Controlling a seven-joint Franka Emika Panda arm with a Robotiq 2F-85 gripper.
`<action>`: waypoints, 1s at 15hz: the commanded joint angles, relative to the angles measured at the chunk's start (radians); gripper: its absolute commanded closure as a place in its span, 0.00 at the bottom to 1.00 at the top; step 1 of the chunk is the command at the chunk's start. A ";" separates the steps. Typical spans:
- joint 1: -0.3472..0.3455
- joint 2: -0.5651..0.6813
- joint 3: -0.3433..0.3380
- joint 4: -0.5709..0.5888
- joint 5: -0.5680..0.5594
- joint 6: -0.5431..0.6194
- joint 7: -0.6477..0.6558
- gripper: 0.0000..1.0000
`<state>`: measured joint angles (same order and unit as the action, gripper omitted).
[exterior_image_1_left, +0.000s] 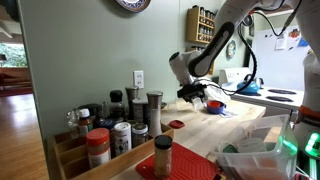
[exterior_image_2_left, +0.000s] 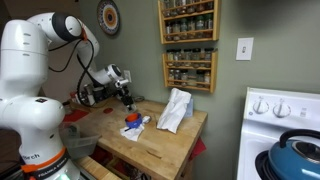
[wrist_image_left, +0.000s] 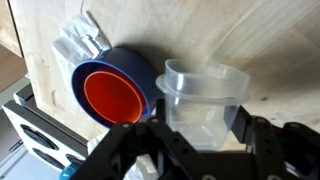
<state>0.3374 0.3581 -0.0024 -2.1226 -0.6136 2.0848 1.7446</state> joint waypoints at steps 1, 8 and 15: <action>-0.024 0.008 0.026 0.003 -0.005 0.006 -0.010 0.38; -0.028 0.003 0.036 -0.034 -0.115 0.144 -0.073 0.63; -0.053 -0.034 0.019 -0.130 -0.441 0.456 -0.070 0.63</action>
<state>0.3120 0.3576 0.0209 -2.1822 -0.9179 2.4134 1.6637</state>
